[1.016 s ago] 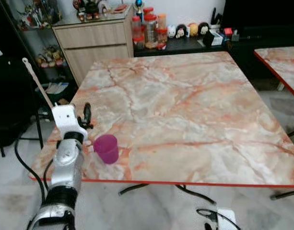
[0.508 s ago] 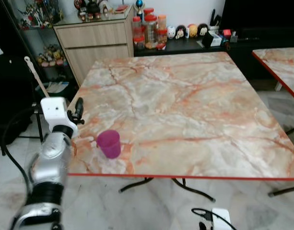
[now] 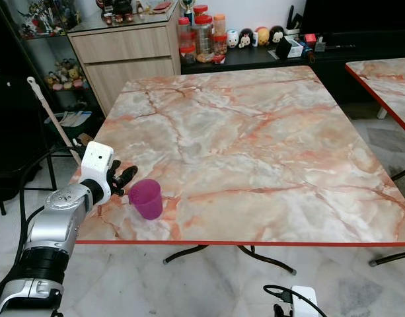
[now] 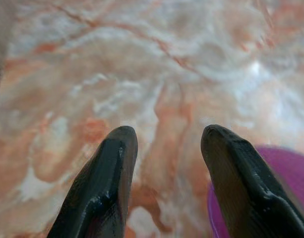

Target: Setting the table

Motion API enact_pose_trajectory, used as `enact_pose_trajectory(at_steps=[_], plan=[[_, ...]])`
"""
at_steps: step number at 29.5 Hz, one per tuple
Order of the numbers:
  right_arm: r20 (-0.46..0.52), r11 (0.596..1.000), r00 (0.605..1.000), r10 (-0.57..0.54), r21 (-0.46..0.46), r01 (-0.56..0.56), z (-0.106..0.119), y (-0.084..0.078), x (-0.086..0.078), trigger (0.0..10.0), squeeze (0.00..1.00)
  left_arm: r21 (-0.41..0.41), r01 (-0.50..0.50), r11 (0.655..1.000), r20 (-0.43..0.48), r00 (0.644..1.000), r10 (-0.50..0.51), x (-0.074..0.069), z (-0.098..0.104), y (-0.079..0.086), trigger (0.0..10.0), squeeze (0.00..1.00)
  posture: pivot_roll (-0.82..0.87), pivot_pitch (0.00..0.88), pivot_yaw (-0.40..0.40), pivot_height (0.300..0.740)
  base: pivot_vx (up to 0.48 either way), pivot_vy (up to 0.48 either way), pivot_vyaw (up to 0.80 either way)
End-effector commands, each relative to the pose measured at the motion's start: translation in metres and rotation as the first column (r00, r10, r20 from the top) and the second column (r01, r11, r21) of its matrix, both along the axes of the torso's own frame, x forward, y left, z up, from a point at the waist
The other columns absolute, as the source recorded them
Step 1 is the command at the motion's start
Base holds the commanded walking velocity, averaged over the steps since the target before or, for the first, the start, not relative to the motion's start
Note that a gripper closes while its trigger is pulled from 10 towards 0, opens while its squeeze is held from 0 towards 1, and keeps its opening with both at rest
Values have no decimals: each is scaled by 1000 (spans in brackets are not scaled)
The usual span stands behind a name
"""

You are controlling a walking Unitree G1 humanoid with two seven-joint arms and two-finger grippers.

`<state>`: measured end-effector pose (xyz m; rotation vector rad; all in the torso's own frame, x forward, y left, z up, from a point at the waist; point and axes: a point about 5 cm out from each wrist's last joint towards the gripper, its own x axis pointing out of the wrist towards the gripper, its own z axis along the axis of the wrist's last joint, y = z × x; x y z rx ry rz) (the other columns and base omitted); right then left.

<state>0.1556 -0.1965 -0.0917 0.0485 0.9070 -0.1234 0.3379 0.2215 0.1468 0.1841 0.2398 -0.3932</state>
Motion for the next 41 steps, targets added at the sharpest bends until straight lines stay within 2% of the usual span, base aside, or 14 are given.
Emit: enact_pose_trajectory(at_steps=[1,5,10,15,20,41], plan=[[8,1000,1000,-3,5,3,1,1,4,10000,0,62,64,996,11,998,-64,1,15,1,10000,0,-15,0,85,740,0,0,0],[13,1000,1000,-7,1,7,2,-2,5,10000,0,108,102,989,-35,994,-99,-1,14,5,10000,0,-13,0,81,740,0,0,0],[14,1000,1000,-11,-1,11,3,-3,6,10000,0,104,117,988,-47,993,-113,-2,15,3,10000,0,-12,0,78,740,0,0,0],[15,1000,1000,-12,0,12,3,-3,6,10000,0,99,191,977,-82,980,-184,-7,12,-5,10000,0,-13,0,77,740,0,0,0],[14,1000,1000,-16,-1,16,3,-3,6,10000,0,95,222,970,-88,973,-214,-10,10,-12,10000,0,-13,0,80,740,0,0,0],[2,1000,1000,-21,-1,21,1,-3,2,10000,0,129,252,959,-132,963,-236,-7,2,-16,10000,0,-26,0,85,740,0,0,0]])
